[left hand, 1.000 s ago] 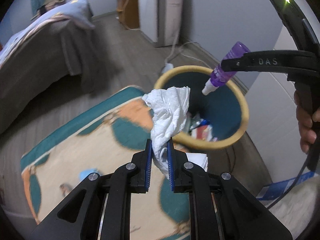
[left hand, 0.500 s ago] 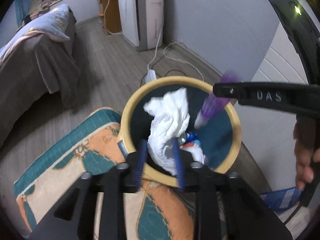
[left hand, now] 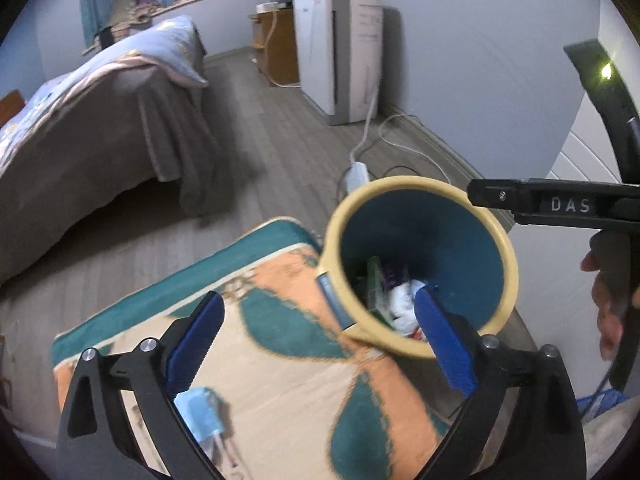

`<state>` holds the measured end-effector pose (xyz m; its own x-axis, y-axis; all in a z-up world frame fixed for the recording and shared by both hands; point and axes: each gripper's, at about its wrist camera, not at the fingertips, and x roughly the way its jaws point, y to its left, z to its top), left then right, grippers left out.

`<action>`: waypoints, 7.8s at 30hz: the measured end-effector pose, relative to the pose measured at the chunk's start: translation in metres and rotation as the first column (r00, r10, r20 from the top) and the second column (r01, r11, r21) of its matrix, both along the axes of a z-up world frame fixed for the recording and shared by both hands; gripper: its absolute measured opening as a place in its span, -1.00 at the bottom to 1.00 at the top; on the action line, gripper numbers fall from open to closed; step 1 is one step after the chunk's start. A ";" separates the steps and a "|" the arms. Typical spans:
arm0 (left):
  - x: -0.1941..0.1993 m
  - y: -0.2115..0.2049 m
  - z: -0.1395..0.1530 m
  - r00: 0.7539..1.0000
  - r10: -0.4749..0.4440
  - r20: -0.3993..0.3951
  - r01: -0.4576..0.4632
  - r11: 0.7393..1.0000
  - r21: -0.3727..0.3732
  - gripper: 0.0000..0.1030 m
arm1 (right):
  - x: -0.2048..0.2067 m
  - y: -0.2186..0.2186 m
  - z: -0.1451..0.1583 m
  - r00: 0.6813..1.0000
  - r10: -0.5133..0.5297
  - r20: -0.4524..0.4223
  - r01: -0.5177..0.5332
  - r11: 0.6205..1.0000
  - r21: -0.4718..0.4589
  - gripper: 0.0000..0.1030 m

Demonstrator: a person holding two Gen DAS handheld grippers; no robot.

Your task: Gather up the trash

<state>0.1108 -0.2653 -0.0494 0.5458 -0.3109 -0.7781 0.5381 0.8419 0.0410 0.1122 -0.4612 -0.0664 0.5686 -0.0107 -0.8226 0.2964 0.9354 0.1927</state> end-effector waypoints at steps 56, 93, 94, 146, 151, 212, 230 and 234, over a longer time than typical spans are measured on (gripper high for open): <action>-0.024 0.296 -0.030 0.902 0.428 -0.050 -0.424 0.903 0.072 0.88 | 0.033 0.314 -0.075 0.887 0.379 -0.266 -0.423 0.896 -0.134 0.88; -0.044 0.178 -0.140 0.938 0.044 -0.343 0.018 0.984 0.176 0.35 | 0.036 0.243 -0.097 0.865 0.367 -0.343 -0.374 0.926 0.046 0.11; -0.044 0.179 -0.139 0.938 0.045 -0.343 0.015 0.985 0.171 0.30 | 0.039 0.244 -0.097 0.864 0.372 -0.339 -0.377 0.925 0.054 0.11; -0.021 0.020 -0.046 0.991 -0.069 -0.119 0.069 0.998 -0.002 0.17 | 0.022 0.059 -0.028 0.971 0.211 -0.110 -0.209 0.978 0.024 -0.84; -0.012 -0.021 -0.045 0.985 -0.125 -0.118 0.125 0.992 -0.008 0.17 | 0.022 0.023 -0.038 0.982 0.139 -0.131 -0.132 0.990 0.055 -0.84; -0.080 0.017 0.049 0.995 0.071 0.073 -0.067 0.997 -0.047 0.90 | -0.145 0.019 0.061 0.990 -0.072 0.124 0.103 0.958 -0.269 0.89; -0.079 0.025 0.049 0.995 0.065 0.072 -0.062 0.997 -0.048 0.90 | -0.140 0.039 0.058 0.989 -0.018 0.148 0.064 0.949 -0.309 0.89; -0.080 0.025 0.049 0.996 0.060 0.073 -0.057 0.997 -0.046 0.90 | -0.143 0.039 0.059 0.989 -0.019 0.146 0.064 0.949 -0.309 0.89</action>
